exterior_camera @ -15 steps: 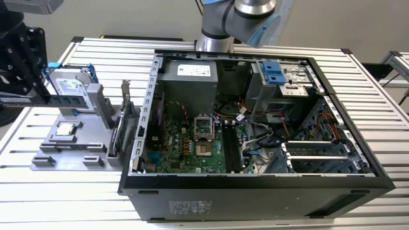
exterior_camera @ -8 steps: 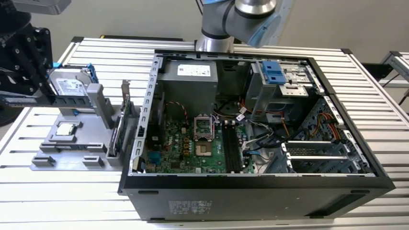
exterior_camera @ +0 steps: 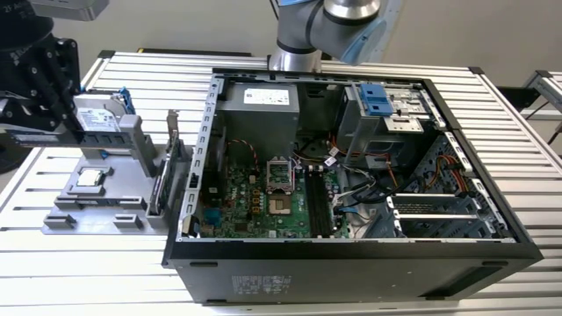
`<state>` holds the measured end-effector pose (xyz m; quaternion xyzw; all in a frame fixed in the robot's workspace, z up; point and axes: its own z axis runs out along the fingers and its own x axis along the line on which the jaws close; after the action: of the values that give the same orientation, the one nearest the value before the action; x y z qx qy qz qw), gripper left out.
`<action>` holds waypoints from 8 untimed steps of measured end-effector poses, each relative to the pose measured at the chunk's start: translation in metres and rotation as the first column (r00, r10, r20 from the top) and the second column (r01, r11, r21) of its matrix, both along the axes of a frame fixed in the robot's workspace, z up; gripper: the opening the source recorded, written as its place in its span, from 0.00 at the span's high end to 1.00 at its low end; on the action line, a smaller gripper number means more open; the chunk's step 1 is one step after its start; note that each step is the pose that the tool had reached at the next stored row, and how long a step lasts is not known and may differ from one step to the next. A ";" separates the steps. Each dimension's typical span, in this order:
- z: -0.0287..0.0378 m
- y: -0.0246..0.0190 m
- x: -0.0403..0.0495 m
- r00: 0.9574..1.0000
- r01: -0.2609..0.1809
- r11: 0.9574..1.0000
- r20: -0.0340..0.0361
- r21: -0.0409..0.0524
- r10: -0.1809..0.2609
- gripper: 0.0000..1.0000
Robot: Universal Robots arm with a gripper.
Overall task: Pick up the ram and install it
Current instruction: 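Pick up the ram and move it above insertion slot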
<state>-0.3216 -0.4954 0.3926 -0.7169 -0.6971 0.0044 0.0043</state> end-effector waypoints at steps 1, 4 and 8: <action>0.0000 0.0000 0.0012 1.000 0.000 1.000 0.000 0.000 0.000 1.00; 0.0000 0.0000 0.0041 1.000 0.000 1.000 0.000 -0.001 0.000 1.00; 0.0000 0.0000 0.0080 1.000 0.000 1.000 0.000 -0.002 0.000 1.00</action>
<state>-0.3135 -0.4954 0.3926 -0.7169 -0.6971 0.0050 0.0036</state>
